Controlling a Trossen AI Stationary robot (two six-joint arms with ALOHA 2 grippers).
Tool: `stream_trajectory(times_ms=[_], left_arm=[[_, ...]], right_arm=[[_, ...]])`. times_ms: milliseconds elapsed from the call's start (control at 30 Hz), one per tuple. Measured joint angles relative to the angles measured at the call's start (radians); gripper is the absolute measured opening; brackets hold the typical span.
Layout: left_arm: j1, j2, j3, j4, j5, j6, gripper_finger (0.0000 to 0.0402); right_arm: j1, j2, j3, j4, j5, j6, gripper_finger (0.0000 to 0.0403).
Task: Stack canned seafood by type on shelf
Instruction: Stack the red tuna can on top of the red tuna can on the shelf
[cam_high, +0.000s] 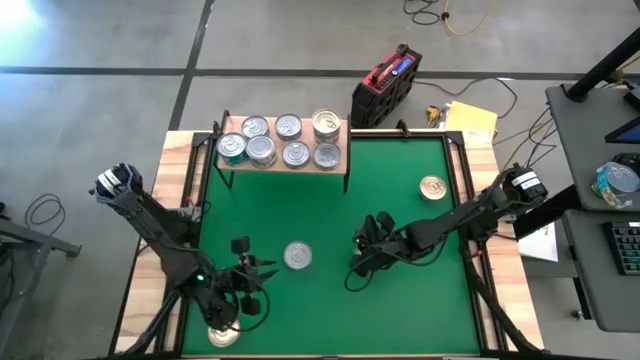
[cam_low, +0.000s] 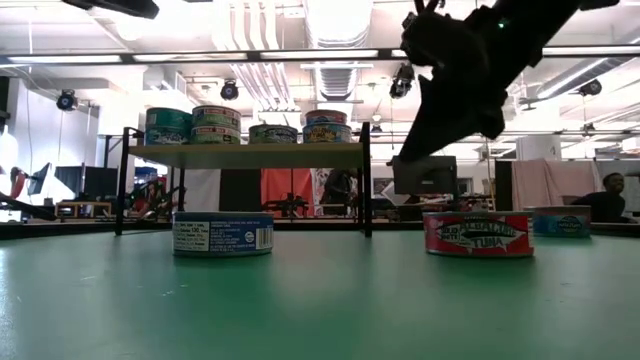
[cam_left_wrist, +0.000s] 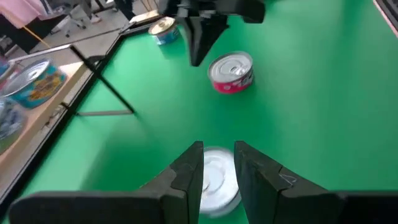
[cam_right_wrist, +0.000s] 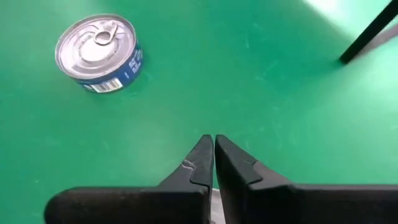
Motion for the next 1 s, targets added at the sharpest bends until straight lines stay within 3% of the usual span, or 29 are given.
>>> stream_trajectory(times_ms=[133,400,533,800,1000], left_arm=[[0.055,0.076,0.002,0.141,0.024,0.095,0.0075],[0.200,0.163,0.002,0.398,0.173,0.254,0.0075],[0.238,0.210,0.002,0.490,0.196,0.335,0.0075],[0.263,0.311,0.002,0.605,0.215,0.437,0.0075],[0.296,0.367,0.002,0.825,0.304,0.505,0.0075]], right_arm=[[0.000,-0.034,-0.001,-0.018,0.000,-0.097,0.0009],[0.000,-0.057,-0.009,-0.052,0.002,-0.342,0.0009],[0.000,-0.059,-0.010,-0.052,0.015,-0.367,0.0009],[0.078,-0.060,-0.018,-0.175,0.047,0.029,0.0009],[0.198,-0.065,-0.019,-0.210,0.052,0.226,0.0009]])
